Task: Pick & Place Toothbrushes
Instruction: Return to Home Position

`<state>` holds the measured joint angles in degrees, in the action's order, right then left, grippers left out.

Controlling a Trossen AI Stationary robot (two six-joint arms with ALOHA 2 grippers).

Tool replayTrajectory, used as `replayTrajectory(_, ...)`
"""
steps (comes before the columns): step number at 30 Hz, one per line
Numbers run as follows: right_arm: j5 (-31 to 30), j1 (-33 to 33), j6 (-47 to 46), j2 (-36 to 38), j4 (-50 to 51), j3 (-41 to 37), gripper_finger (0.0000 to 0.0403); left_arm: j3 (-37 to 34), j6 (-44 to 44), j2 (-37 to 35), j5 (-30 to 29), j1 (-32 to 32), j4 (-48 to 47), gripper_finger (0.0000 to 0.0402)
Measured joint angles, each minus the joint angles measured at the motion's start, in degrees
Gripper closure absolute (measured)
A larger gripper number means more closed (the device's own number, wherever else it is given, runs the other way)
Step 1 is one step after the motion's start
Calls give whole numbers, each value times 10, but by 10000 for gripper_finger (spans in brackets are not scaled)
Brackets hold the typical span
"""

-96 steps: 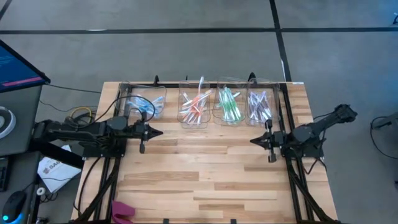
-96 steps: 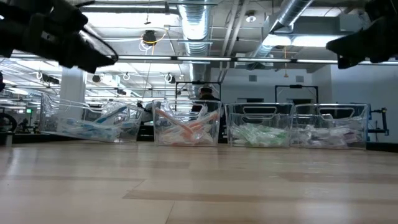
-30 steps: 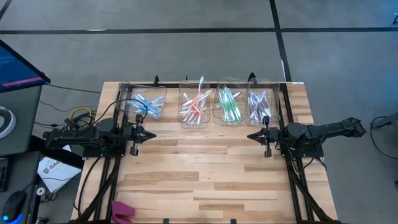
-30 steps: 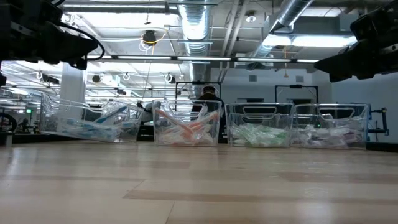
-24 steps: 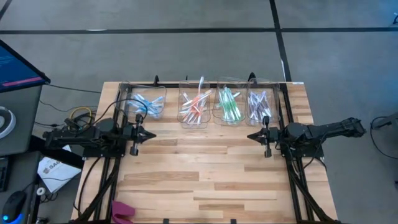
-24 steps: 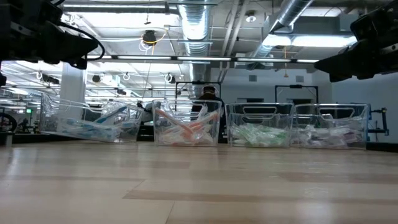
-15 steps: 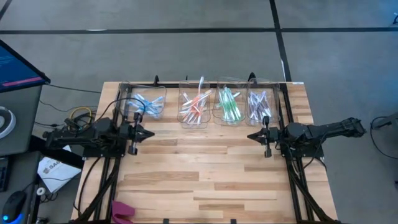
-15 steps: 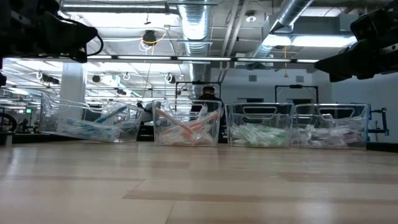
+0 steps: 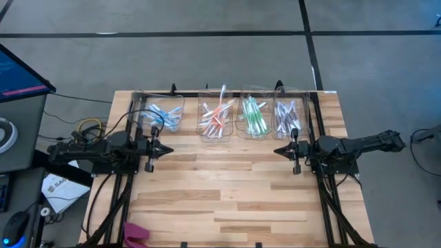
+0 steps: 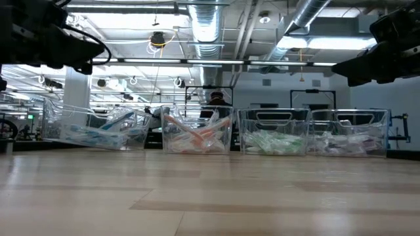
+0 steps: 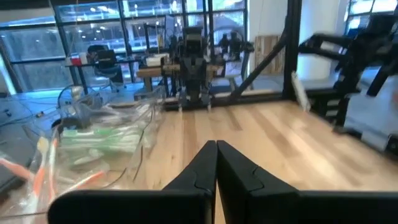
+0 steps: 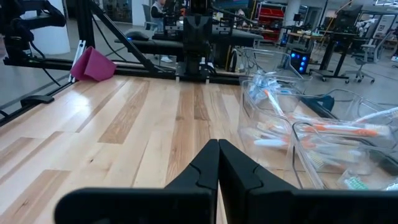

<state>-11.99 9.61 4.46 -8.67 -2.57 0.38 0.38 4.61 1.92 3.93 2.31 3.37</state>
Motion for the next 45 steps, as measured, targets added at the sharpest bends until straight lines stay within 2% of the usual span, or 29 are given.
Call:
replayTrajectory(13, 0, 0, 0, 0, 0, 0, 403, 0, 15, 118, -11, 0, -4, 399)
replayTrajectory(22, 0, 0, 0, 0, 0, 0, 403, 0, 16, 168, -12, 0, -3, 399)
replayTrajectory(35, 0, 0, 0, 0, 0, 0, 403, 0, 15, 184, -11, 0, 1, 399)
replayTrajectory(45, 0, 0, 0, 0, 0, 0, 403, 0, 15, 172, -12, -28, 6, 399)
